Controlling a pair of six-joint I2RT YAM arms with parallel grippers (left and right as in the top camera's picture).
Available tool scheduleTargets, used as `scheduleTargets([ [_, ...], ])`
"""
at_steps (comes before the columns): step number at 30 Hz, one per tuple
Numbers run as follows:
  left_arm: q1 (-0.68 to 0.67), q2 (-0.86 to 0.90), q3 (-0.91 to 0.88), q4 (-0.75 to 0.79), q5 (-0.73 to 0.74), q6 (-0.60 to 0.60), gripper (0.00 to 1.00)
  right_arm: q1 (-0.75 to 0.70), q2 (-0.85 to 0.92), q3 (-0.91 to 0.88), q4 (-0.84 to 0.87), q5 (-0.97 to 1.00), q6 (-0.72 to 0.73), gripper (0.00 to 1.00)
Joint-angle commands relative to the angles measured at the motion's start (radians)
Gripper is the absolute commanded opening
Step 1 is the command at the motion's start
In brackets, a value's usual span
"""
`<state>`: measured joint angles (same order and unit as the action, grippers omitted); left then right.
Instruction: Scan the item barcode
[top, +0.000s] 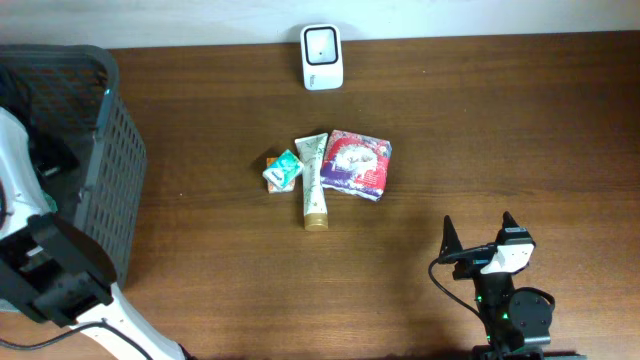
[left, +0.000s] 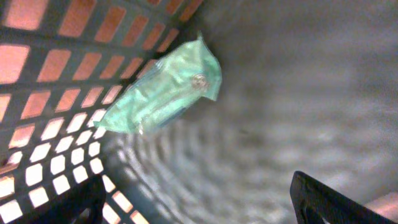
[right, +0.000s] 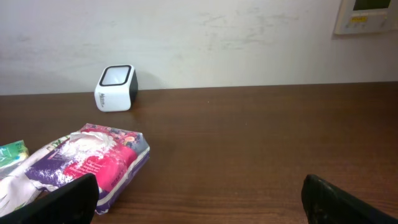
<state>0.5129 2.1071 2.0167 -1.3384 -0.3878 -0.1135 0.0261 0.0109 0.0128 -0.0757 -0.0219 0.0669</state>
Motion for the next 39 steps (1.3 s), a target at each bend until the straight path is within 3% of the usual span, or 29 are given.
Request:
scheduleTargets([
  [1,0.005,0.015,-0.113,0.070,-0.099,0.136,0.91,0.006,-0.007,-0.007,-0.004,0.012,-0.007,0.99],
  [7,0.008,0.019,-0.265,0.288,-0.102,0.318,0.88,0.006,-0.007,-0.007,-0.004,0.012,-0.007,0.98],
  [13,0.069,0.021,-0.265,0.344,-0.105,0.341,0.85,0.006,-0.007,-0.007,-0.004,0.012,-0.007,0.99],
  [15,0.095,0.021,-0.266,0.363,-0.071,0.348,0.79,0.006,-0.007,-0.007,-0.004,0.012,-0.007,0.99],
  [21,0.125,0.039,-0.270,0.396,0.038,0.348,0.76,0.006,-0.007,-0.007,-0.004,0.012,-0.007,0.99],
  [25,0.123,0.082,-0.284,0.392,0.077,0.354,0.65,0.006,-0.007,-0.007,-0.004,0.012,-0.007,0.99],
  [37,0.176,0.087,-0.285,0.444,0.059,0.354,0.72,0.006,-0.007,-0.007,-0.004,0.012,-0.007,0.99],
  [39,0.177,0.087,-0.286,0.446,0.060,0.355,0.64,0.006,-0.007,-0.007,-0.004,0.012,-0.007,0.99],
])
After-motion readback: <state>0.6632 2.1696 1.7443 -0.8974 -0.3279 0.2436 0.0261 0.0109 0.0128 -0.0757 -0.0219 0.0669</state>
